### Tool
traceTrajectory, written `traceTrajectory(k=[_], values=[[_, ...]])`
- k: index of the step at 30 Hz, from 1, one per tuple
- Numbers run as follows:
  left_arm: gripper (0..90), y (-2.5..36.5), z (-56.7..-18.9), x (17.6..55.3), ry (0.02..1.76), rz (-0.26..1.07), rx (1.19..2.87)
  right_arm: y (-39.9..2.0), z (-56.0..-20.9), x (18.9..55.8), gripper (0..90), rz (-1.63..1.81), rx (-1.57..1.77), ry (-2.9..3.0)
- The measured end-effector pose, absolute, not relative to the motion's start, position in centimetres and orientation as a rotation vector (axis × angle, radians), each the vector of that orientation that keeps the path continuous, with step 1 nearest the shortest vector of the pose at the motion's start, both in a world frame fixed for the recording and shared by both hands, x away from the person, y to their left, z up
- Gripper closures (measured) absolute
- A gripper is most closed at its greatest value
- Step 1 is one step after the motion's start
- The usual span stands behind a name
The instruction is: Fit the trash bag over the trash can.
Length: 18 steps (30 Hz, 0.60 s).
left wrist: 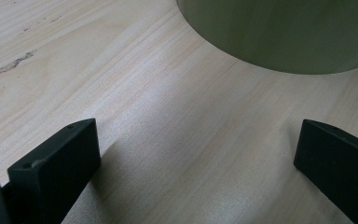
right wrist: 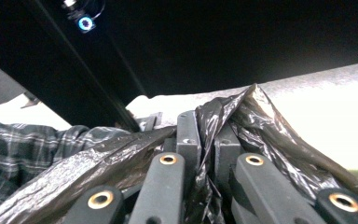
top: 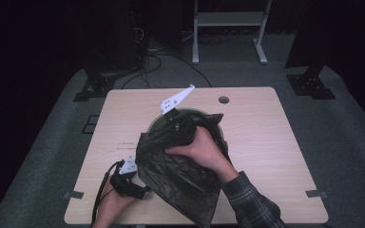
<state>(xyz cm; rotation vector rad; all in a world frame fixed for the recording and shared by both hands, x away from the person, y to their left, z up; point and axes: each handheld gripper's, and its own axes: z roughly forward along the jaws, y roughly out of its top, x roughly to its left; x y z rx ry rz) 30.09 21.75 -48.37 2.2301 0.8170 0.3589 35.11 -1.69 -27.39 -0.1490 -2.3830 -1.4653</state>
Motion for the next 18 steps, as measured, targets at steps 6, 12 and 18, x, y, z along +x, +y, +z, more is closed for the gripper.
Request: traceTrajectory(k=[6, 12, 18], values=[[0.0, 21.7, -48.4, 30.1, 0.817, 0.359, 2.230, -3.1, -27.8, 36.0, 79.8, -1.485, -0.260, -2.439], [0.0, 21.8, -48.4, 30.1, 0.817, 0.358, 2.230, -4.7, -27.8, 36.5, 79.8, -1.496, -0.348, -2.506], [0.0, 21.8, -48.4, 30.1, 0.816, 0.359, 2.232, -6.7, -27.5, 36.7, 80.3, -1.499, -0.440, -2.623]])
